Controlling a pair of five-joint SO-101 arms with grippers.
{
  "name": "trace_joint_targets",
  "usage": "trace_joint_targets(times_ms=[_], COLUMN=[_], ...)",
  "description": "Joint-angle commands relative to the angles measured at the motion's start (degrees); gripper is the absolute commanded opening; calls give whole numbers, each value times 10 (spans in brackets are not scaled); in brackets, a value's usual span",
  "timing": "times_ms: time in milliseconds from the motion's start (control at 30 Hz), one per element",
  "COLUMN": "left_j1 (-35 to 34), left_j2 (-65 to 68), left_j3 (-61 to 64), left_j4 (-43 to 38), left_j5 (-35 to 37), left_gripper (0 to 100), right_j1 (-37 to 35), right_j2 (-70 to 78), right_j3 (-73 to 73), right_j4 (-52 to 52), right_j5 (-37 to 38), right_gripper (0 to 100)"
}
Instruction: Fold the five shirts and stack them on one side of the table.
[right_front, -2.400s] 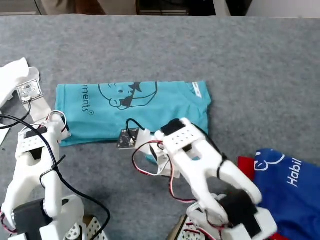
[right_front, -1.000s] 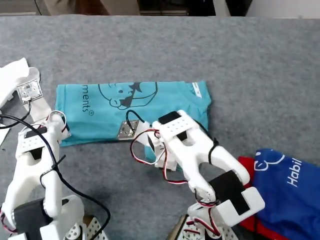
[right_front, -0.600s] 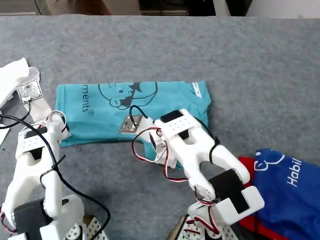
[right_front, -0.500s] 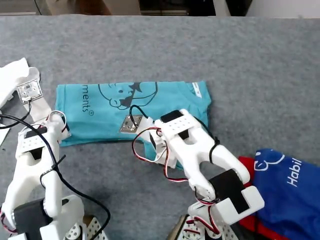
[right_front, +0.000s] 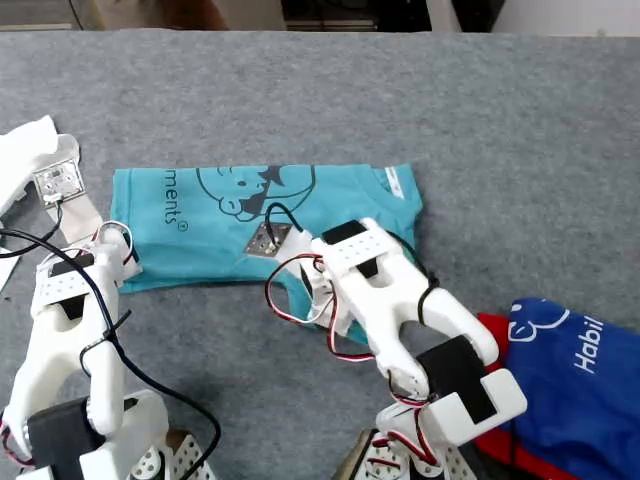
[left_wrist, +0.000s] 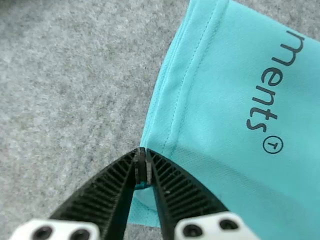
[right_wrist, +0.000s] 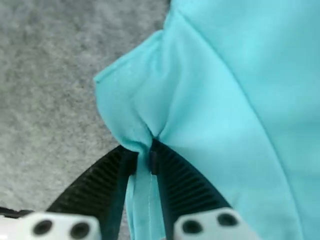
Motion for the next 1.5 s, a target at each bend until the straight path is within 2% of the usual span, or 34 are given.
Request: trace_joint_targets(times_ms=[0,133,300,467,900,1133,1233,1467], left_j1=[1,1,1,1,1,1,1,1], left_j2=[-2,-2,-2,-2,-2,-2,-2,-2], left_j3=[-18,-18,-18,-18,-18,-18,-18,-18], left_j4=[-10,-10,-10,-10,-10,-10,-10,-10], left_j5=[2,2,2,2,2,2,2,2], left_gripper=[21,21,21,21,21,21,21,21], right_j1=[7,21,93,144,142,102,88,81], right_j2=[20,20,25,42,302,417,451,493], right_j3=[-22,-98,-211,-312,-726,-945,-991,-998], right_j4=[28,83,125,153,277,372,379,376], right_j5=[-11,-11,-6,62,221,309,332,384], right_gripper=[4,4,4,4,4,4,4,5])
